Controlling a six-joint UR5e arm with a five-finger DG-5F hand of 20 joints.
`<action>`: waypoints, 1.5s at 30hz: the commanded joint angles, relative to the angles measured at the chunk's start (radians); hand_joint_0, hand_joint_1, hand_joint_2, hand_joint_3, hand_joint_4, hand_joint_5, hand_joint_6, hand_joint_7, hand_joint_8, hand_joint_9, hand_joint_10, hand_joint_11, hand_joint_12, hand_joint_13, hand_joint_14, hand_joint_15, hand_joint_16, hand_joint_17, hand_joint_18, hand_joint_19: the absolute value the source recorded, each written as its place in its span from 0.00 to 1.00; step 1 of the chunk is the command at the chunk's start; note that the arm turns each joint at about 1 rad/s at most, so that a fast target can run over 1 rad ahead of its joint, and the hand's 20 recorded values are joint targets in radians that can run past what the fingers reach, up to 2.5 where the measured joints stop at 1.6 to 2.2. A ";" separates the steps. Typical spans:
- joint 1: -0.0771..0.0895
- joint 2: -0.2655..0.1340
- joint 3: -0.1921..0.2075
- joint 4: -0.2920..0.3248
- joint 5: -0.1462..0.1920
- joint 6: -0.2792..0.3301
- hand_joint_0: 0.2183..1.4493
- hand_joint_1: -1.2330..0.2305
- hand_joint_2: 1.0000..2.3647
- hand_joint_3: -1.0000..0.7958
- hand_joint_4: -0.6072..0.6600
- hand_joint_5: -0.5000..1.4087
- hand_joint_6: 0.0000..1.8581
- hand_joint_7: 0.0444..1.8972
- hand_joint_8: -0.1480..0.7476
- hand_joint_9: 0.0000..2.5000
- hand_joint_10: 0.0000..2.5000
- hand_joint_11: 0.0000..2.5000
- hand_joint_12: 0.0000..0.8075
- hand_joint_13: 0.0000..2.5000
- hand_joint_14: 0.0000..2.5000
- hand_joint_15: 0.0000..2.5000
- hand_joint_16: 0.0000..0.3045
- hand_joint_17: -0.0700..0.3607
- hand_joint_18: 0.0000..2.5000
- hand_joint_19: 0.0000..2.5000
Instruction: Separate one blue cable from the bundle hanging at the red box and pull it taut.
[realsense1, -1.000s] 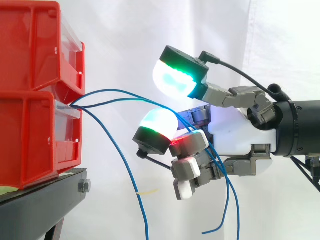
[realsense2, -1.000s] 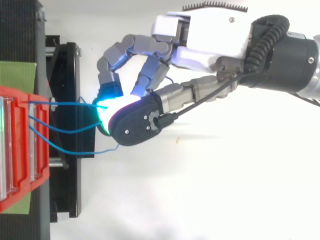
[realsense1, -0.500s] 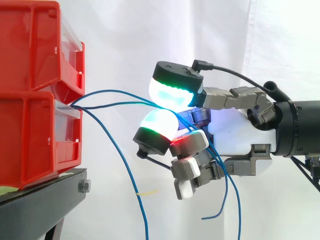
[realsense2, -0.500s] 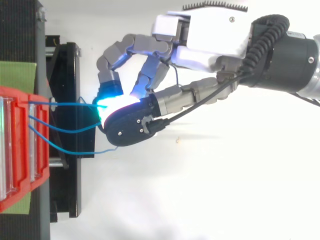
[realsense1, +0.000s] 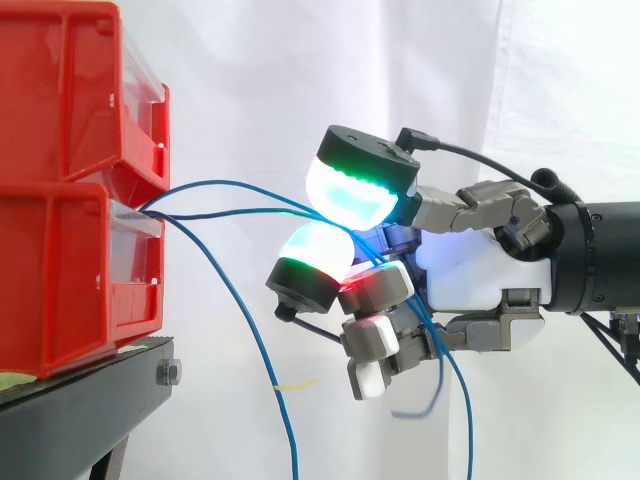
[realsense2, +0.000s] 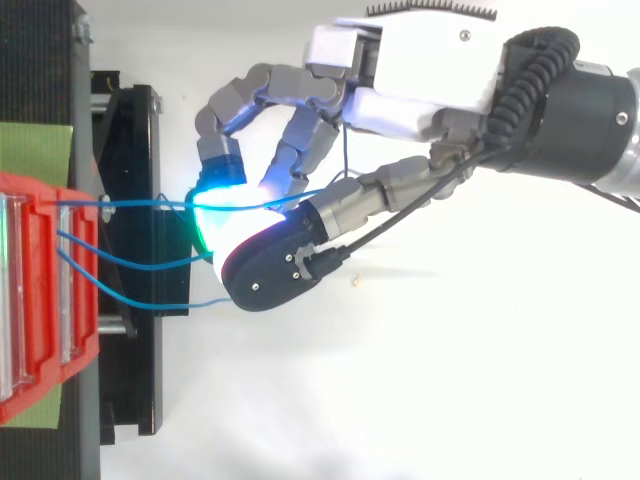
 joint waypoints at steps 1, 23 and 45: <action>-0.001 0.000 -0.001 0.000 0.000 0.001 0.31 0.26 0.00 0.28 0.73 0.18 0.48 0.66 0.64 0.49 0.01 0.46 0.45 0.45 0.01 0.33 0.13 0.37 0.36 0.25; 0.001 0.000 0.000 0.003 0.000 -0.001 0.33 0.41 0.01 0.33 0.63 0.16 0.47 0.58 0.58 0.43 0.01 0.45 0.47 0.43 0.01 0.33 0.15 0.39 0.35 0.27; 0.002 0.000 0.000 0.000 0.005 -0.004 0.34 0.18 0.00 0.28 0.64 0.17 0.49 0.61 0.57 0.44 0.01 0.47 0.46 0.43 0.01 0.33 0.15 0.40 0.36 0.25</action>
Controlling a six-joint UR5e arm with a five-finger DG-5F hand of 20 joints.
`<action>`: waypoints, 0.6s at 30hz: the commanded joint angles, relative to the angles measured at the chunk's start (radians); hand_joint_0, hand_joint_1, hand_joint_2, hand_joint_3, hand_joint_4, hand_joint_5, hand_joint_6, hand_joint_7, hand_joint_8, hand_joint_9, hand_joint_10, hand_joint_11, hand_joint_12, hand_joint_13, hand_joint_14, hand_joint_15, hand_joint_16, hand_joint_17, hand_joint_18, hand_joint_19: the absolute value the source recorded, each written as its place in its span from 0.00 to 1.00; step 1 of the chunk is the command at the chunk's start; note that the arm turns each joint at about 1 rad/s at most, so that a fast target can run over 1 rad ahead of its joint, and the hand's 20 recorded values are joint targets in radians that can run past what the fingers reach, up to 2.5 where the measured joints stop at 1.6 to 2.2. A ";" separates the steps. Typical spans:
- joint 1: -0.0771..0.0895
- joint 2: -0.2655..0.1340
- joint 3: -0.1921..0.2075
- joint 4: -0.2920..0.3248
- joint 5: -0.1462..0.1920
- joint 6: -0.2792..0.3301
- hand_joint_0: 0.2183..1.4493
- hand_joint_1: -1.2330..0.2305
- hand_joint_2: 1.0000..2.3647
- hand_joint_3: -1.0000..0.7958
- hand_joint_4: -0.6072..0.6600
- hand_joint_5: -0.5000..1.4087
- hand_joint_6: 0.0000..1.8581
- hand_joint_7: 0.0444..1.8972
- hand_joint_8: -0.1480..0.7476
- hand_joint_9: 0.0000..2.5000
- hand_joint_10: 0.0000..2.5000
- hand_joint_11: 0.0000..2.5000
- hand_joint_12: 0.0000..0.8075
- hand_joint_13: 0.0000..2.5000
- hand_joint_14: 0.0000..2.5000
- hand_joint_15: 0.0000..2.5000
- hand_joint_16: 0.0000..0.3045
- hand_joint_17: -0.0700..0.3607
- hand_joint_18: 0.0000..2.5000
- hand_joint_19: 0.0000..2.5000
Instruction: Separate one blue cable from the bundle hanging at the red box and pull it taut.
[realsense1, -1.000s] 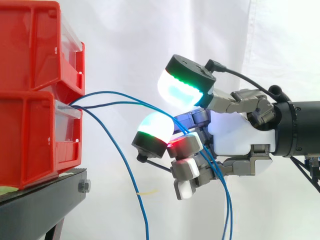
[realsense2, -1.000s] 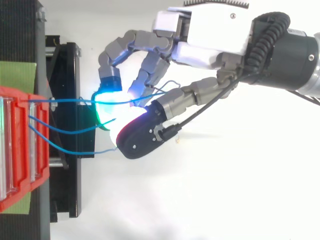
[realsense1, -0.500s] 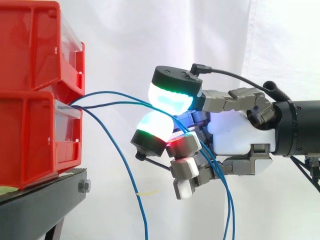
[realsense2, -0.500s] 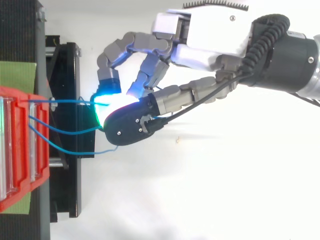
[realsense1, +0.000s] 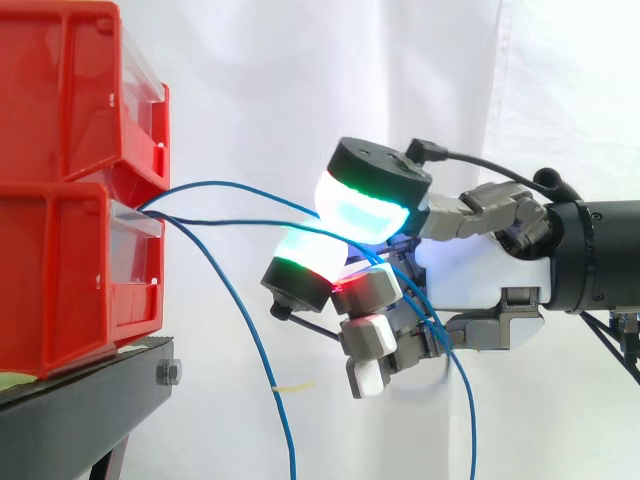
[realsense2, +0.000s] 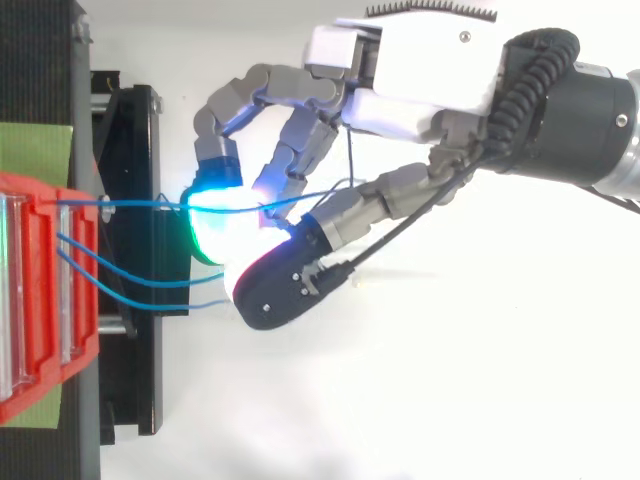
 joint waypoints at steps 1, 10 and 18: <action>0.000 0.000 0.000 -0.002 0.000 0.000 0.33 0.19 0.00 0.28 0.64 0.17 0.49 0.61 0.58 0.44 0.01 0.47 0.46 0.42 0.01 0.33 0.15 0.39 0.36 0.26; -0.002 0.000 0.000 -0.002 0.000 0.000 0.27 0.44 0.00 0.28 0.63 0.17 0.48 0.55 0.58 0.46 0.01 0.46 0.49 0.43 0.01 0.33 0.15 0.41 0.36 0.27; -0.002 0.000 0.000 0.001 0.000 0.000 0.32 0.41 0.01 0.35 0.61 0.17 0.47 0.59 0.58 0.47 0.01 0.47 0.48 0.42 0.01 0.33 0.15 0.40 0.35 0.28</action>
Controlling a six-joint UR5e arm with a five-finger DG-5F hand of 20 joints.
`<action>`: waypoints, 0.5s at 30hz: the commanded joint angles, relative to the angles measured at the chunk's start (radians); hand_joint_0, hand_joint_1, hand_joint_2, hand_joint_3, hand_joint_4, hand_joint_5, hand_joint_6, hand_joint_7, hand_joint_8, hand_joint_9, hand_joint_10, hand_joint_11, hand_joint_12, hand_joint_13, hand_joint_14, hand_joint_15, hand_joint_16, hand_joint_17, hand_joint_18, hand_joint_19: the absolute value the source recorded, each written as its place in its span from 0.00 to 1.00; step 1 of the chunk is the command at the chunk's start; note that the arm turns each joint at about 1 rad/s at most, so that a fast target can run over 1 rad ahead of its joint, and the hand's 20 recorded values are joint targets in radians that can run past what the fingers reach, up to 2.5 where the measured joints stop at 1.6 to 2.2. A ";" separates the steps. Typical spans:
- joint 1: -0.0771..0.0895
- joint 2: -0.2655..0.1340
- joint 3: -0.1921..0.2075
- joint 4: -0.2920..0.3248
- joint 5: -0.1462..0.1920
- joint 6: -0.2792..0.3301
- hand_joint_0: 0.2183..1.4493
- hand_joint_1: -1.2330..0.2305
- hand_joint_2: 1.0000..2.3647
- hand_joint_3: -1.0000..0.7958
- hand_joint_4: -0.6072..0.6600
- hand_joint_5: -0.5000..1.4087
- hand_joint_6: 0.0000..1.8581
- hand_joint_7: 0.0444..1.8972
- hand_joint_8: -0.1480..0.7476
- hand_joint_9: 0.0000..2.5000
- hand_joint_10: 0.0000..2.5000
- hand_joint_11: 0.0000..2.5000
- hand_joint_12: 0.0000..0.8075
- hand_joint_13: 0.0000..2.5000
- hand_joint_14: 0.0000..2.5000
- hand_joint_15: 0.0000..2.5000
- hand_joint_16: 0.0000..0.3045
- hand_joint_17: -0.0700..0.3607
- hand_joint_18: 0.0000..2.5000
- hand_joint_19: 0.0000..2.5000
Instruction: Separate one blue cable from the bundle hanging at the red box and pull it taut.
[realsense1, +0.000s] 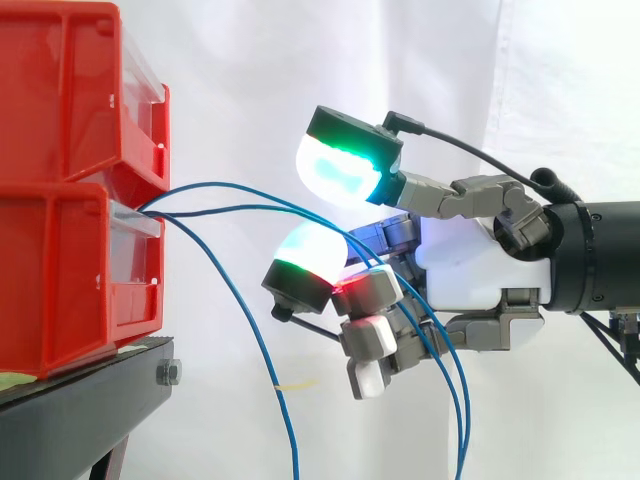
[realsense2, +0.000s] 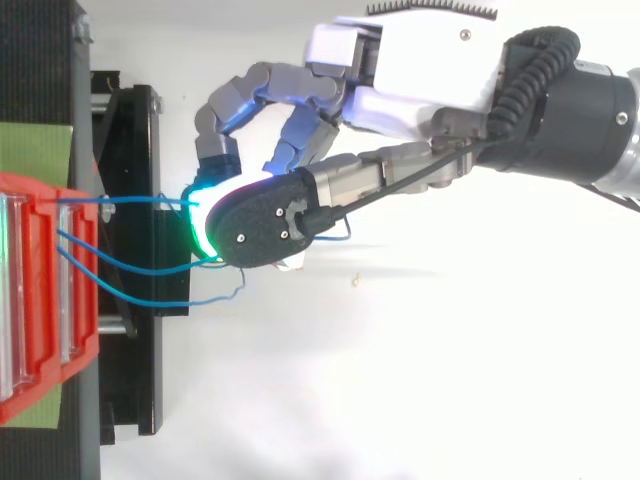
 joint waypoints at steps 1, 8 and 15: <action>0.001 0.000 0.000 0.002 0.001 -0.001 0.33 0.39 0.01 0.35 0.61 0.17 0.47 0.58 0.58 0.47 0.01 0.47 0.48 0.42 0.01 0.34 0.15 0.40 0.35 0.28; 0.001 0.000 0.000 -0.001 0.001 -0.001 0.44 0.20 0.00 0.29 0.56 0.16 0.49 0.59 0.54 0.42 0.01 0.46 0.48 0.33 0.01 0.28 0.16 0.42 0.31 0.23; 0.001 0.000 0.000 -0.003 -0.003 0.003 0.35 0.19 0.00 0.28 0.58 0.17 0.48 0.60 0.54 0.37 0.01 0.42 0.48 0.24 0.01 0.20 0.16 0.42 0.23 0.18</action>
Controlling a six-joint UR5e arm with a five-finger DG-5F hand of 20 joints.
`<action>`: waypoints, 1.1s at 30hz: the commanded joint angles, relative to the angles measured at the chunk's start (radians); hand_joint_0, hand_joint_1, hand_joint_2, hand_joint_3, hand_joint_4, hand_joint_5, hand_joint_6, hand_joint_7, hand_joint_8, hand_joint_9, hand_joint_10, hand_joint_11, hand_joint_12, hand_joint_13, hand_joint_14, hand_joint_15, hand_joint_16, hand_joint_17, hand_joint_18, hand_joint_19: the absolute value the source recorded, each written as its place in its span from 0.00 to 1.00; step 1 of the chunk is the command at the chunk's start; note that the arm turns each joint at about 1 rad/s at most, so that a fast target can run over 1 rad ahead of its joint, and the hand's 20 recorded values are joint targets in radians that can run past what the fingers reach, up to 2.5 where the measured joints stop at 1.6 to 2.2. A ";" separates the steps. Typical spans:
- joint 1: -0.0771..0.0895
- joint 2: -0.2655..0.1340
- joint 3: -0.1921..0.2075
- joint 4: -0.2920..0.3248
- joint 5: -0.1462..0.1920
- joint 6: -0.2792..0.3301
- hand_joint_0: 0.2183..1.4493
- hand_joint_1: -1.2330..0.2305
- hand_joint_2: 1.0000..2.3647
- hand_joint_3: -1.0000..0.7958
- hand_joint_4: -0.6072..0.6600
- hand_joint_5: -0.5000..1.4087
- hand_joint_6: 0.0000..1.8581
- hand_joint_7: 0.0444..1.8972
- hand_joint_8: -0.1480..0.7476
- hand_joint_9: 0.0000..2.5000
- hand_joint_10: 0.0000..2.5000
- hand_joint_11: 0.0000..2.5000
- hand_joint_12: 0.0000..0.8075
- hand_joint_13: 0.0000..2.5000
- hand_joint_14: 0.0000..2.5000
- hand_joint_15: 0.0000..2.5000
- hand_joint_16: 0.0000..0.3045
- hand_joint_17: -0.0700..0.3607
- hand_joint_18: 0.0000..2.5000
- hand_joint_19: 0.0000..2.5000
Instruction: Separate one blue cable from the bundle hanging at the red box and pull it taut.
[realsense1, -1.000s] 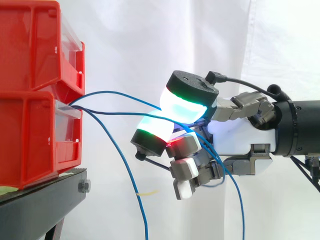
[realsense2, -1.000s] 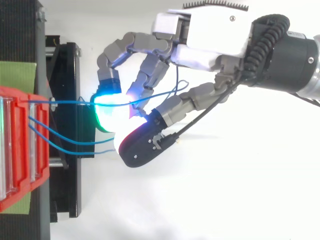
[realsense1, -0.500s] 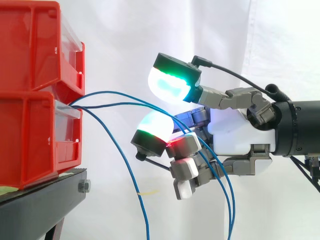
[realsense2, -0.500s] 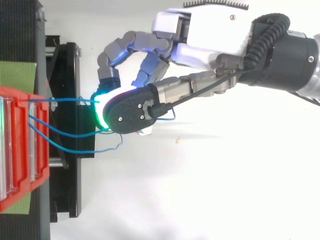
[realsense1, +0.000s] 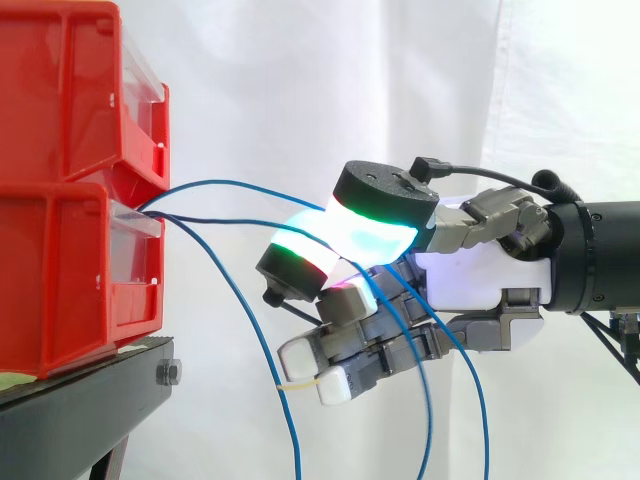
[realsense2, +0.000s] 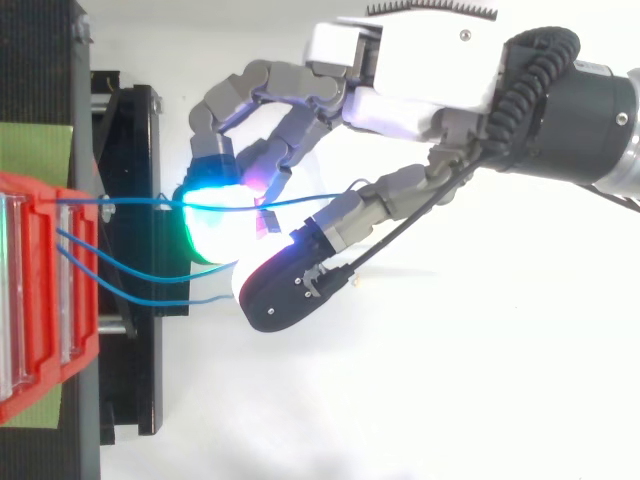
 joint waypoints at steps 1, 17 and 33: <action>0.000 0.000 0.000 -0.001 -0.002 0.001 0.31 0.20 0.00 0.28 0.58 0.17 0.48 0.60 0.54 0.37 0.01 0.42 0.48 0.23 0.01 0.19 0.17 0.43 0.23 0.18; -0.005 0.025 0.002 -0.033 0.000 -0.002 0.31 0.50 0.01 0.35 0.60 0.18 0.47 0.63 0.57 0.44 0.01 0.42 0.48 0.27 0.01 0.21 0.16 0.41 0.22 0.21; -0.006 0.026 0.002 -0.042 -0.002 -0.002 0.35 0.33 0.01 0.36 0.62 0.16 0.49 0.58 0.55 0.44 0.01 0.53 0.48 0.33 0.01 0.29 0.15 0.40 0.27 0.21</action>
